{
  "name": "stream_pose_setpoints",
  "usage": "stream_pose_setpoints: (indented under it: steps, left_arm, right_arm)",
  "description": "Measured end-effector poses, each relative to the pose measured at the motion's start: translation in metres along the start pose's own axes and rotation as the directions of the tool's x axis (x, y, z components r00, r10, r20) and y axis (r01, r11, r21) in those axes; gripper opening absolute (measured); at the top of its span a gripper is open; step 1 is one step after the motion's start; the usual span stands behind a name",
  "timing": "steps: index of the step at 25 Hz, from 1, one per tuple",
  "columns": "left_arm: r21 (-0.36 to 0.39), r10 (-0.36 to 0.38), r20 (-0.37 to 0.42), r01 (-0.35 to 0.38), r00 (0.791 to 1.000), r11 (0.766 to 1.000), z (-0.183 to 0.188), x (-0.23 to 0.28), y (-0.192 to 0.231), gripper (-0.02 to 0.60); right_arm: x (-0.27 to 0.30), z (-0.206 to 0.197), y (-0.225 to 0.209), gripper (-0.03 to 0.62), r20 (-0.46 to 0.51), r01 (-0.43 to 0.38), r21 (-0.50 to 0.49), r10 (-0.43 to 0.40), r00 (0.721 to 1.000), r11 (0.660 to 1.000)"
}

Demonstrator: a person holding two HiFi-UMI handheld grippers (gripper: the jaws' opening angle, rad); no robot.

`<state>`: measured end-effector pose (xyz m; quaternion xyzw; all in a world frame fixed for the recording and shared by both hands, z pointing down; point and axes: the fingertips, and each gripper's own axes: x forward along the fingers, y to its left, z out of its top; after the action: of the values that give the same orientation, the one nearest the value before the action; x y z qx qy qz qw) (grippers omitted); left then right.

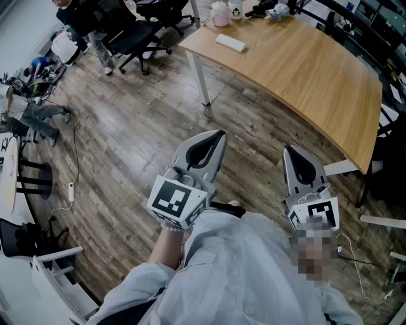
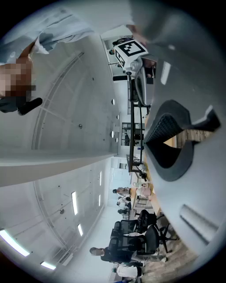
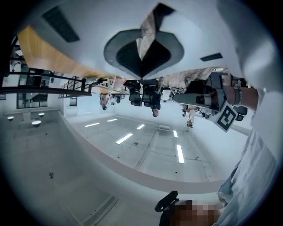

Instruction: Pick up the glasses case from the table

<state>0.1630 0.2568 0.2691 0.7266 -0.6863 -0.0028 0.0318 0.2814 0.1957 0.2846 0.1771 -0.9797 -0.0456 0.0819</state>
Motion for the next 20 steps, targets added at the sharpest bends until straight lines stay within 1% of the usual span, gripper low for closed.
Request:
stream_pose_setpoints:
  steps: [4,9,14,20]
  left_arm:
    - [0.006,-0.023,0.006,0.023,1.000,1.000,0.001,0.004,-0.001,0.005]
    - [0.002,-0.033,0.003,0.033,0.999,0.999,0.000,0.007,-0.002,0.005]
    - [0.004,-0.058,-0.001,0.058,0.998,0.998,-0.003,0.010,-0.001,0.005]
    - [-0.001,-0.061,0.000,0.061,0.998,0.998,-0.006,0.009,0.008,0.004]
  right_arm:
    - [0.002,0.000,0.001,0.000,0.001,0.004,0.000,-0.004,1.000,1.000]
    - [0.001,-0.002,0.000,0.000,-0.004,0.013,0.004,-0.013,1.000,1.000]
    - [0.001,-0.003,-0.003,0.000,0.002,0.045,0.035,-0.045,0.999,0.998]
    - [0.004,-0.006,-0.003,0.000,-0.002,0.071,0.051,-0.071,0.997,0.996]
